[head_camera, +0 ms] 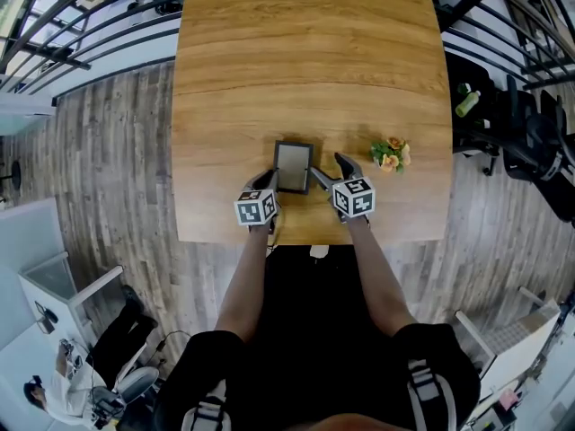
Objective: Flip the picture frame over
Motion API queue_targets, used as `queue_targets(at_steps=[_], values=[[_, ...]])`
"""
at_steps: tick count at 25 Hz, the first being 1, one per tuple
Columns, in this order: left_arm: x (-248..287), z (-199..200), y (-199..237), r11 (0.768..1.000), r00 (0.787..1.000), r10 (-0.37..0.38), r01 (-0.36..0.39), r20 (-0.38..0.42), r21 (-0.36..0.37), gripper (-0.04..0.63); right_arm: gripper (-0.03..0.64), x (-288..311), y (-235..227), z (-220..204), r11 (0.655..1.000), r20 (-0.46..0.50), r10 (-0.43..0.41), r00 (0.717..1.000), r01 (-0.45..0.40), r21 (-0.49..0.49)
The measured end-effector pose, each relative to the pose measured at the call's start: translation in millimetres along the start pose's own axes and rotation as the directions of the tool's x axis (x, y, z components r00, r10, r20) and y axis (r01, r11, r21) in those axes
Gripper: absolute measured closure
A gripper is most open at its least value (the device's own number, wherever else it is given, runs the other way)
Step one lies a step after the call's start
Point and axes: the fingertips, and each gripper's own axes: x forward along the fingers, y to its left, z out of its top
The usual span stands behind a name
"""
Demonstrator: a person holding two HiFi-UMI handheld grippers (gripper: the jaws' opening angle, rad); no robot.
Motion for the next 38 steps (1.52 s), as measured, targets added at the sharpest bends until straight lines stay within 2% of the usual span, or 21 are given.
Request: queue_targets(at_steps=[7, 15, 35, 38], values=[[-6.9, 38.0, 1.6, 1.0, 0.997, -0.001, 0.002, 0.081, -0.014, 0.537, 0.264, 8.7, 17.6, 11.1, 0.998, 0.006, 0.068, 0.998, -0.068, -0.005], [-23.0, 67.0, -7.9, 0.999, 0.986, 0.011, -0.005, 0.167, -0.034, 0.537, 0.31, 11.2, 36.4, 30.9, 0.985, 0.049, 0.168, 0.985, -0.169, 0.03], [-53.0, 74.6, -56.5, 0.999, 0.968, 0.048, -0.04, 0.245, -0.037, 0.537, 0.379, -29.3, 46.8, 42.5, 0.938, 0.083, 0.323, 0.943, -0.33, 0.105], [-55.8, 73.3, -63.7, 0.998, 0.965, 0.05, -0.042, 0.257, -0.038, 0.537, 0.417, -36.0, 49.2, 42.9, 0.927, 0.088, 0.354, 0.931, -0.362, 0.101]])
